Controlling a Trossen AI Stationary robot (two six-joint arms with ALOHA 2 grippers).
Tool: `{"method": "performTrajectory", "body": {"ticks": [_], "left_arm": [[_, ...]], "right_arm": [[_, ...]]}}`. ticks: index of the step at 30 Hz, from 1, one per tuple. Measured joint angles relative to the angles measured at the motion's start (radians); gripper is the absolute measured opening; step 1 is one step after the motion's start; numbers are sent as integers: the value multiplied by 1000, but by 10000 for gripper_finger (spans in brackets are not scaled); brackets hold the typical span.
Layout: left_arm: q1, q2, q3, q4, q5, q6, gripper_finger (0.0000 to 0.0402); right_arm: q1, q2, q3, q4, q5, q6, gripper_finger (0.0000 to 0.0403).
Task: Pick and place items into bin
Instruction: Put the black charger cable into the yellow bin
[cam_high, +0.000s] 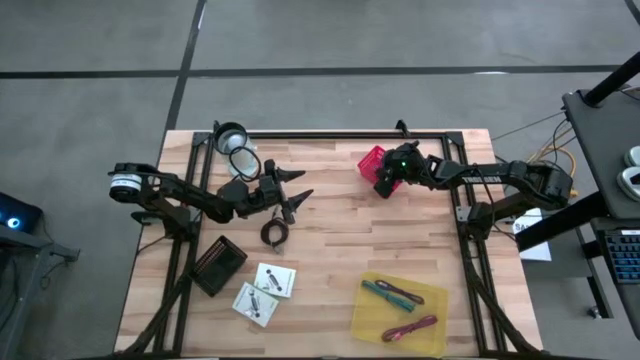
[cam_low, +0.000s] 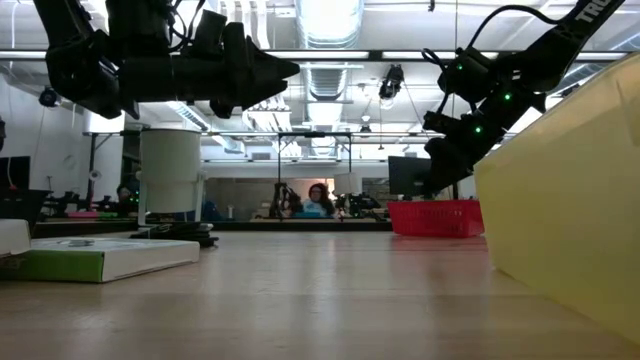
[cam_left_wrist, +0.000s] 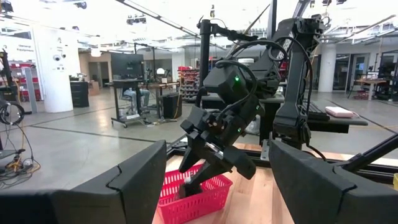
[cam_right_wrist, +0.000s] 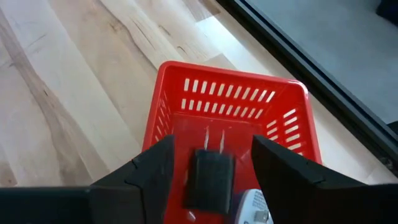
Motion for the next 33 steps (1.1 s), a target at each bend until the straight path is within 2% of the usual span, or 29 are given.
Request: {"method": "performTrajectory", "body": {"ticks": [9,22,26,29,33], "left_arm": [[0,0,0,-25,0,-7,267],[-10,-16,-1,-297,14,-10,267],[-18,-79,5,-492,16,-10,267],[-25,-148,43,-767,16,-15,267],[-28,-226,142,-1156,16,-113,267]], "right_arm": [[0,0,0,79,0,-19,193],[0,0,0,176,-1,-69,187],[0,0,0,177,-1,-85,187],[0,0,0,176,-1,-103,187],[0,0,0,176,-3,-107,187]]}}
